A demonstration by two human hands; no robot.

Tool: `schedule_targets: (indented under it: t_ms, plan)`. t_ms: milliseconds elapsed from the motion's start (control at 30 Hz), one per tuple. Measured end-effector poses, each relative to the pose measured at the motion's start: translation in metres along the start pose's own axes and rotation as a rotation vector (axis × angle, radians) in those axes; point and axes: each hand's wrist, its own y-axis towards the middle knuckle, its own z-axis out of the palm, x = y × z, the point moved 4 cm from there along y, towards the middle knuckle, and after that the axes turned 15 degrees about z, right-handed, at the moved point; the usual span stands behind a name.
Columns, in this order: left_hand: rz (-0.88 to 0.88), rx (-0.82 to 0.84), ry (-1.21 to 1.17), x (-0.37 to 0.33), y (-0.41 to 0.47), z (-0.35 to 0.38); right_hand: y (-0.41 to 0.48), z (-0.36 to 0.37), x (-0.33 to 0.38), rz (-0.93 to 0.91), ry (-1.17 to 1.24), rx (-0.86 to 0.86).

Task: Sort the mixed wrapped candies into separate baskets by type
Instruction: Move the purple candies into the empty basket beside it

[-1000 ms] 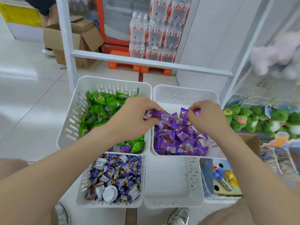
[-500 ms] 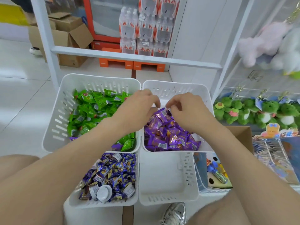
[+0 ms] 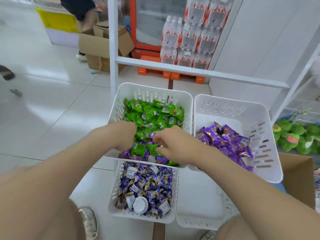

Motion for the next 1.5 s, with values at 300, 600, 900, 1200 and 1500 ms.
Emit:
schedule_targets:
  t_ms: [300,600,900,1200,1500]
  plan:
    - [0.095,-0.116,-0.108,-0.002,0.020,0.028,0.049,0.039,0.004,0.088,0.068,-0.056]
    - [-0.018,-0.432,-0.129,0.017,0.013,0.010,0.066,0.031,-0.001,0.235,0.011,-0.039]
    - [-0.034,-0.210,0.027,0.007,0.009,0.011,0.060,0.037,0.009,0.028,-0.012,-0.036]
    - [0.016,-0.205,-0.245,0.006,0.012,0.039,0.062,0.063,0.014,0.020,-0.357,0.000]
    - [0.036,-0.270,-0.350,0.008,0.015,0.040,0.065,0.032,0.001,0.107,-0.108,-0.212]
